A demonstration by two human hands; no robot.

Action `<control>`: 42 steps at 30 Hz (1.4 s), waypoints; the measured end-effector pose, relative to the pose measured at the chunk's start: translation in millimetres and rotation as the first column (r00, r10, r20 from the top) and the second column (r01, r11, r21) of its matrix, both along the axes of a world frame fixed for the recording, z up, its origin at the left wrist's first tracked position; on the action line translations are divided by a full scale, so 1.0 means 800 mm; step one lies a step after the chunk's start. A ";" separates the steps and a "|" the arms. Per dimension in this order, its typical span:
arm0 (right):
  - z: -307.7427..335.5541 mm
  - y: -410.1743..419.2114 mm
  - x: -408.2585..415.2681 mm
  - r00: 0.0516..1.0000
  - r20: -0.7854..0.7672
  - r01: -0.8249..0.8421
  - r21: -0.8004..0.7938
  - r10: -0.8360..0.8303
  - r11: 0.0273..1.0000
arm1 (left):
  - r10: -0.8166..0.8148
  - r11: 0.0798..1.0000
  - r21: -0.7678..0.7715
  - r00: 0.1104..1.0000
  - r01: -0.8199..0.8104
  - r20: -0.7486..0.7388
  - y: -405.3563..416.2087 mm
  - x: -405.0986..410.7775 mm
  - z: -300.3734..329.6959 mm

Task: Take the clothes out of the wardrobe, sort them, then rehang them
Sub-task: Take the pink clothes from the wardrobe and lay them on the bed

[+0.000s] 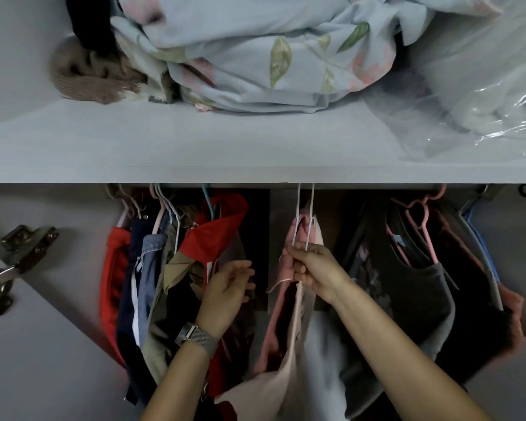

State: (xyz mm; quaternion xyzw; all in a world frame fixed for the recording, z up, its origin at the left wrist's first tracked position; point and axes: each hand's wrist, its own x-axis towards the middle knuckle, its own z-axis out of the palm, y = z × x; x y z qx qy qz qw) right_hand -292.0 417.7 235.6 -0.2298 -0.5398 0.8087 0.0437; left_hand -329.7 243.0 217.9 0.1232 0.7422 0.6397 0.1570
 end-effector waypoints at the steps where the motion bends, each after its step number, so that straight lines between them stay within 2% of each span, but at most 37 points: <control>1: 0.003 0.002 0.007 1.000 -0.015 0.009 0.008 -0.009 1.000 | -0.008 1.000 0.002 1.000 0.008 -0.009 0.003 -0.001 0.001; 4: 0.016 0.010 0.028 0.995 -0.057 0.078 0.009 -0.077 0.997 | -0.041 0.999 -0.001 0.998 0.041 -0.049 0.020 -0.006 0.009; 8: 0.050 0.036 0.049 0.972 -0.119 0.196 -0.079 -0.204 0.977 | -0.128 0.992 -0.028 0.980 0.125 -0.152 0.051 -0.019 0.024; 11: 0.069 0.057 0.071 0.974 -0.094 0.193 -0.128 -0.206 0.973 | -0.173 0.985 -0.046 0.950 0.167 -0.260 0.080 -0.032 0.038; 13: 0.069 0.067 0.095 0.987 -0.029 0.158 -0.056 -0.160 0.986 | -0.224 0.974 -0.117 0.897 0.194 -0.381 0.104 -0.035 0.046; 16: 0.058 0.066 0.148 0.994 0.105 0.001 0.265 -0.030 0.964 | -0.406 0.914 -0.250 0.738 0.320 -0.538 0.141 -0.018 0.049; 18: 0.048 0.059 0.187 0.975 0.221 -0.132 0.457 0.031 0.880 | -0.547 0.836 -0.357 0.580 0.417 -0.604 0.166 0.001 0.042; 20: 0.038 0.049 0.226 0.961 0.276 -0.158 0.554 -0.001 0.817 | -0.665 0.740 -0.461 0.432 0.489 -0.609 0.185 0.022 0.026; 24: 0.012 0.025 0.307 0.944 0.237 0.047 0.592 -0.229 0.805 | -0.802 0.551 -0.605 0.165 0.575 -0.574 0.201 0.077 -0.009; 27: -0.007 -0.014 0.369 0.892 0.215 0.210 0.580 -0.397 0.787 | -0.791 0.531 -0.671 0.018 0.517 -0.612 0.211 0.136 -0.016; 29: -0.016 -0.045 0.421 0.829 0.239 0.297 0.579 -0.506 0.760 | -0.755 0.527 -0.654 -0.055 0.543 -0.654 0.207 0.191 -0.023; 30: -0.024 -0.070 0.483 0.781 0.256 0.338 0.594 -0.570 0.730 | -0.713 0.521 -0.622 -0.104 0.585 -0.694 0.196 0.255 -0.034; 32: -0.052 -0.103 0.562 0.684 0.302 0.337 0.677 -0.664 0.655 | -0.669 0.452 -0.556 -0.148 0.697 -0.729 0.184 0.337 -0.067; 37: -0.030 -0.174 0.664 0.351 0.312 0.392 0.808 -0.883 0.441 | -0.625 0.257 -0.490 -0.244 0.833 -0.742 0.182 0.458 -0.049; 42: -0.022 -0.281 0.801 0.003 0.311 0.445 0.850 -0.950 0.280 | -0.493 0.072 -0.449 -0.360 0.890 -0.792 0.143 0.633 -0.027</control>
